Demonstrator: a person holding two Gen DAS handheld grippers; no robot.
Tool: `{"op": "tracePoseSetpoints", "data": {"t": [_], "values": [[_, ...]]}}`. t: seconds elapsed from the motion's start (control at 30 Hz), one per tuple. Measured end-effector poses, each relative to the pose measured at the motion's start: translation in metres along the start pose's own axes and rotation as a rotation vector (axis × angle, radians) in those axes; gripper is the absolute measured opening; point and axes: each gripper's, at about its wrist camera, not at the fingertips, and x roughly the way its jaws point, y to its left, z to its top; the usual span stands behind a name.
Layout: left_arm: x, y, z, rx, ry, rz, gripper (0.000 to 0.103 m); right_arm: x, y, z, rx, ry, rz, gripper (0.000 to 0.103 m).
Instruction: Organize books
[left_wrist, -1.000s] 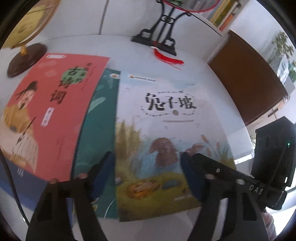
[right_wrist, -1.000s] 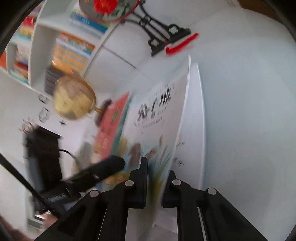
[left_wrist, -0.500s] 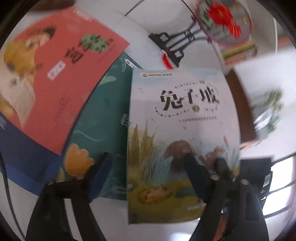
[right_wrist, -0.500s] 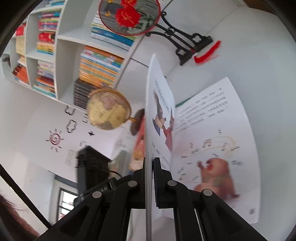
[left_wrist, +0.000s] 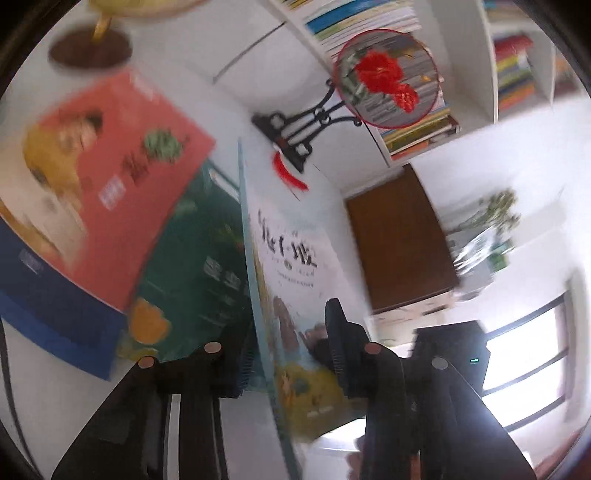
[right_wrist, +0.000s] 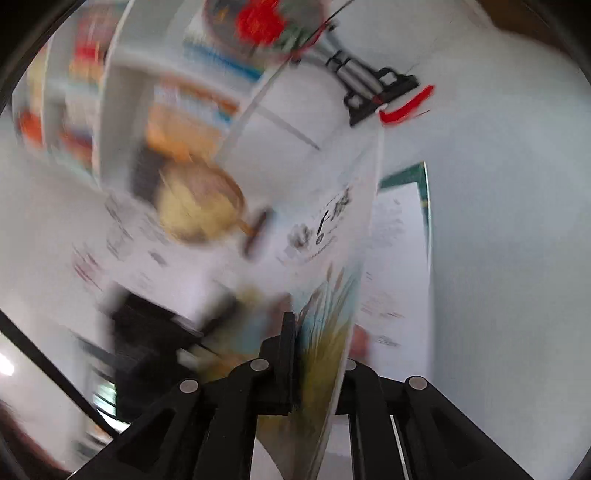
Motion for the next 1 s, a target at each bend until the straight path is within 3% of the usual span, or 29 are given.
{"op": "tracePoseSetpoints", "data": {"t": [0.07, 0.2, 0.27, 0.53, 0.73, 1.0], "values": [[-0.008, -0.016, 0.002, 0.123, -0.007, 0.122, 0.031, 0.007, 0.015, -0.004, -0.034, 0.004, 0.004, 0.008], [-0.02, -0.023, 0.006, 0.269, 0.003, 0.295, 0.031, 0.019, 0.051, -0.009, -0.168, 0.008, -0.078, 0.008], [-0.032, -0.02, 0.005, 0.302, -0.004, 0.35, 0.031, 0.022, 0.064, -0.012, -0.203, 0.008, -0.075, 0.008], [-0.077, -0.007, 0.011, 0.32, -0.033, 0.361, 0.031, 0.036, 0.103, -0.024, -0.29, 0.001, -0.095, 0.008], [-0.109, 0.0, 0.017, 0.32, -0.071, 0.332, 0.031, 0.047, 0.131, -0.032, -0.313, -0.03, -0.069, 0.008], [-0.145, 0.013, 0.027, 0.314, -0.121, 0.347, 0.031, 0.063, 0.167, -0.038, -0.346, -0.054, -0.037, 0.009]]}}
